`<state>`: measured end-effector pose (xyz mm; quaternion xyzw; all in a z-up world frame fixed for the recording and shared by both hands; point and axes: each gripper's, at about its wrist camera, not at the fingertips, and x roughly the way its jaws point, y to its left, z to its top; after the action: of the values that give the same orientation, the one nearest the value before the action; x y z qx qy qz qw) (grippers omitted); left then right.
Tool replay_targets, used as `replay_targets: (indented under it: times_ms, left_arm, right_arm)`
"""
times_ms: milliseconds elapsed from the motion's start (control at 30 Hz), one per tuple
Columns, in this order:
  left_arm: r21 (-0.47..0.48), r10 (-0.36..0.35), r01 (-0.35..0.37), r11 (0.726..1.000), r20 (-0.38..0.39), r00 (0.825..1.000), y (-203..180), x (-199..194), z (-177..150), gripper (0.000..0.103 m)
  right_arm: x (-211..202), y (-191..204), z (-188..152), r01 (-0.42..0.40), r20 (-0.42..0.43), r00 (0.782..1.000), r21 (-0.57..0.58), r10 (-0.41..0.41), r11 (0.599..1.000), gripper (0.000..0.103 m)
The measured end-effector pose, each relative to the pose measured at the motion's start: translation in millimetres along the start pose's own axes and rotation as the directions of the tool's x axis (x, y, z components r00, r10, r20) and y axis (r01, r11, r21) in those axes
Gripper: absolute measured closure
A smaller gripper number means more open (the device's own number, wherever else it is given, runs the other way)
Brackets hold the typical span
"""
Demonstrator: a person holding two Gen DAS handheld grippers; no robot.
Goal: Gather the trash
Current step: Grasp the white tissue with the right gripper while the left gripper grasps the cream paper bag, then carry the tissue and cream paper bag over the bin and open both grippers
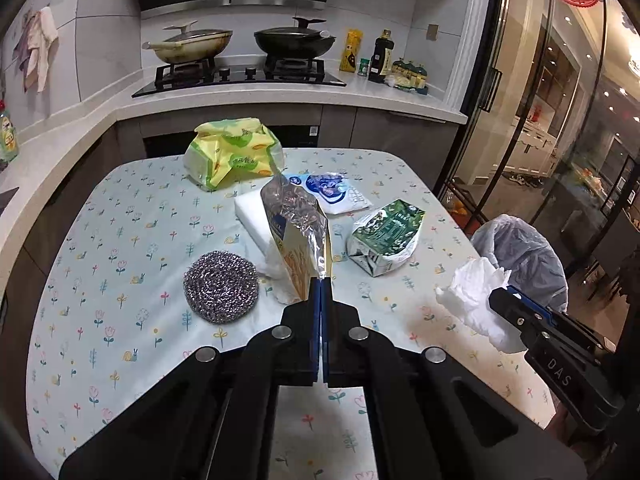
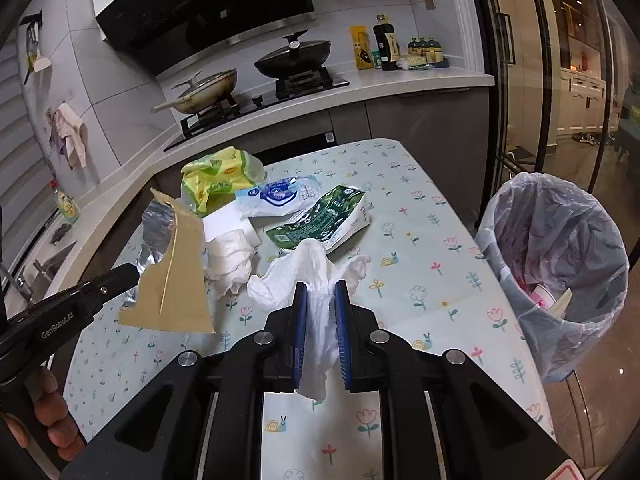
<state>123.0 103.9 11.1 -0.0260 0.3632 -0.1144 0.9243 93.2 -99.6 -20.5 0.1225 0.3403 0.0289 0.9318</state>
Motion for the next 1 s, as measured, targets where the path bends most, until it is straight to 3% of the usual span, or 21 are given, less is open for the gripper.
replay_targets:
  times_ms: [500,767,833,900,1000]
  left_arm:
    - [0.094,-0.071,0.066,0.993,0.042,0.997,-86.3,-20.4,21.5,0.103]
    - [0.108,-0.085,0.085,0.99,-0.004,0.996,-111.0,-7.0,6.3,0.103]
    - [0.103,-0.083,0.084,0.991,-0.017,0.996,-112.3,-3.5,1.6,0.103]
    - [0.102,-0.078,0.081,0.991,-0.027,0.997,-114.8,-0.6,-2.5,0.103]
    - [0.109,-0.073,0.076,0.991,-0.035,0.997,-117.8,3.3,-6.1,0.103]
  right_arm:
    - [-50.2,-56.8,25.9,0.037,0.106,0.994,0.028,-0.039,0.999,0.094]
    - [-49.4,-92.1,3.0,0.045,0.056,0.997,0.069,-0.049,0.997,0.094]
    - [-43.0,-94.7,-7.4,0.045,0.025,0.999,0.072,-0.047,0.996,0.082]
    - [-34.5,-94.2,-17.9,0.049,0.001,0.999,0.07,-0.049,0.996,0.05]
    - [-16.0,-90.4,-27.2,0.036,-0.05,0.998,0.064,-0.033,0.997,0.047]
